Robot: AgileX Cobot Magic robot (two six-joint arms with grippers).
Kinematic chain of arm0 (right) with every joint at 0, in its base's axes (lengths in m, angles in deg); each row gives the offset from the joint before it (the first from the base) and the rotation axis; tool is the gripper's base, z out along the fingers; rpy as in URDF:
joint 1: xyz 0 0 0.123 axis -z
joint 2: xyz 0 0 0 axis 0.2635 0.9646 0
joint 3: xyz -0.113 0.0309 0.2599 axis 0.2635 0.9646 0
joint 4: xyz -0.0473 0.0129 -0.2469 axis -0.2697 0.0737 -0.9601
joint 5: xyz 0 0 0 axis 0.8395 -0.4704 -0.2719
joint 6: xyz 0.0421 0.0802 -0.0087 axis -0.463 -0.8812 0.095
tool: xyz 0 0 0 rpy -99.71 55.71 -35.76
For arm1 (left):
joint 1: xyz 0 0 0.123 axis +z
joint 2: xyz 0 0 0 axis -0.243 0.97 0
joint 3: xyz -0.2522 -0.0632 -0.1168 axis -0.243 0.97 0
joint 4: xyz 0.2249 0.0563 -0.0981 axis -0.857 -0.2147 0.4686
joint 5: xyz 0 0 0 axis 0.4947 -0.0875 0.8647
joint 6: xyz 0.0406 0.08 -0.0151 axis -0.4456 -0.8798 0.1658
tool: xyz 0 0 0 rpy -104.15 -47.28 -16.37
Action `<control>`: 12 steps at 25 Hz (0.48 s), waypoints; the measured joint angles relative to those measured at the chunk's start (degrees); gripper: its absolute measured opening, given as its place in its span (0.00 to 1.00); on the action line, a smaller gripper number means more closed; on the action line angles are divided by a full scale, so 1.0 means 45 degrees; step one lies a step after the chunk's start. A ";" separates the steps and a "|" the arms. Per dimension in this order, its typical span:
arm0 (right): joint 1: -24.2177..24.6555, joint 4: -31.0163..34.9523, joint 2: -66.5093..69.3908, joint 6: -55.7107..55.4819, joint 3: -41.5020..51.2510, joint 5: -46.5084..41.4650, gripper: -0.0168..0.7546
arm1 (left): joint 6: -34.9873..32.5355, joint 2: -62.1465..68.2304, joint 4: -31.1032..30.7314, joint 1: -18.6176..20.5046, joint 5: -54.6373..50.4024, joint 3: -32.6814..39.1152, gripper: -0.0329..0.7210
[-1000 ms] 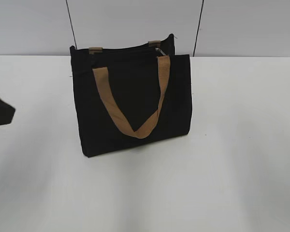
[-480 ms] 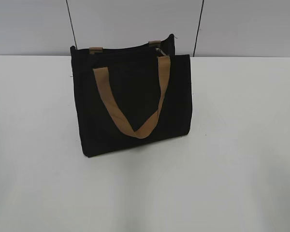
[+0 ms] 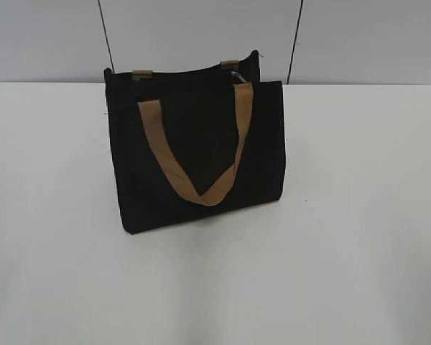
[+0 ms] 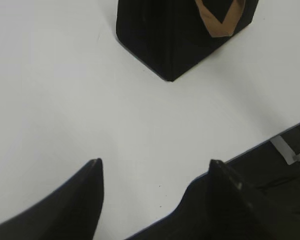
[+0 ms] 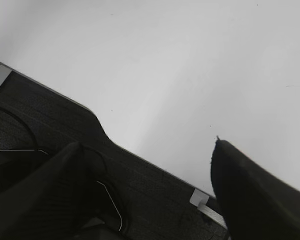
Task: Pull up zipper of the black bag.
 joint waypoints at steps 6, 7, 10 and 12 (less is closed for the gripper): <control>0.0000 -0.0033 0.0000 0.0000 0.0043 0.0024 0.79 | -0.0189 0.0000 0.0099 0.0000 0.0027 0.0000 0.67; 0.0000 -0.0033 0.0000 0.0000 0.0043 0.0024 0.79 | -0.0189 0.0000 0.0099 0.0000 0.0027 0.0000 0.67; 0.0000 -0.0033 0.0000 0.0004 0.0043 0.0038 0.79 | -0.0189 0.0000 0.0099 0.0000 0.0027 0.0000 0.67; 0.0000 -0.0033 -0.0016 0.0004 0.0053 0.0039 0.79 | -0.0189 0.0000 0.0109 0.0012 0.0027 0.0000 0.66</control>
